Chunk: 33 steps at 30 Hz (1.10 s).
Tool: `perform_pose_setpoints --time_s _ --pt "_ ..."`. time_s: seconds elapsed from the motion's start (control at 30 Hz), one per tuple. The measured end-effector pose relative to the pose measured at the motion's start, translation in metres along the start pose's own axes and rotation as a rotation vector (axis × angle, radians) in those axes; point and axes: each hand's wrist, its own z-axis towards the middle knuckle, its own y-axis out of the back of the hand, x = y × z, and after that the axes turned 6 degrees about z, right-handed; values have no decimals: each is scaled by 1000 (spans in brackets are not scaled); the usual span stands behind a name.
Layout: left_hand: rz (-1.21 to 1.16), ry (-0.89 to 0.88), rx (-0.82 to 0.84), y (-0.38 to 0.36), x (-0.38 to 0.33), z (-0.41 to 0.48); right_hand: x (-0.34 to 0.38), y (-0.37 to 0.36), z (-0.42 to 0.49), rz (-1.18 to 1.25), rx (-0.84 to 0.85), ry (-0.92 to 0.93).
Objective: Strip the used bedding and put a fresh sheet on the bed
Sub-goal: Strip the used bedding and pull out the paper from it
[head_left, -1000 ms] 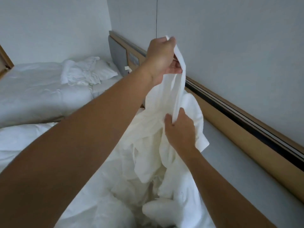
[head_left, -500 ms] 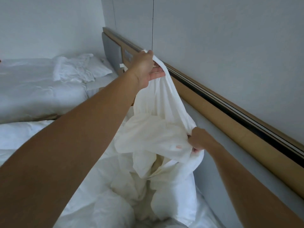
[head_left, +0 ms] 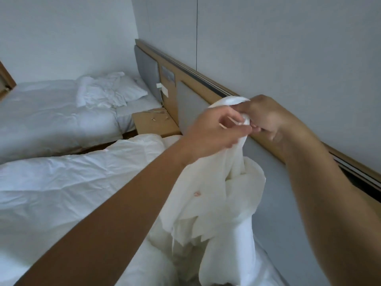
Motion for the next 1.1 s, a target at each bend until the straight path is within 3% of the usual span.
perform_pose_setpoints --time_s 0.07,0.13,0.27,0.33,0.5,0.57,0.77,0.9,1.0,1.1 --pt "231 -77 -85 -14 4 -1 4 -7 4 -16 -8 -7" --pt "282 -59 -204 -17 6 2 3 -11 9 12 -37 -4" --pt "397 -57 -236 -25 10 4 -11 -20 16 41 -130 -25" --pt "412 24 -101 -26 15 4 -19 -23 20 54 -153 -41" --pt "403 317 577 -44 56 -15 -30 -31 33 110 -242 -79" --pt "454 377 669 -51 79 -27 -28 -33 42 168 -286 -79" --pt "596 526 580 -13 94 -34 -31 -36 64 222 -345 -112" --pt "360 351 385 36 48 -10 -33 -48 61 205 -224 -82" --pt "62 270 227 60 19 14 -32 -65 40 322 -77 132" --pt "12 287 109 80 3 26 -30 -77 24 402 93 399"
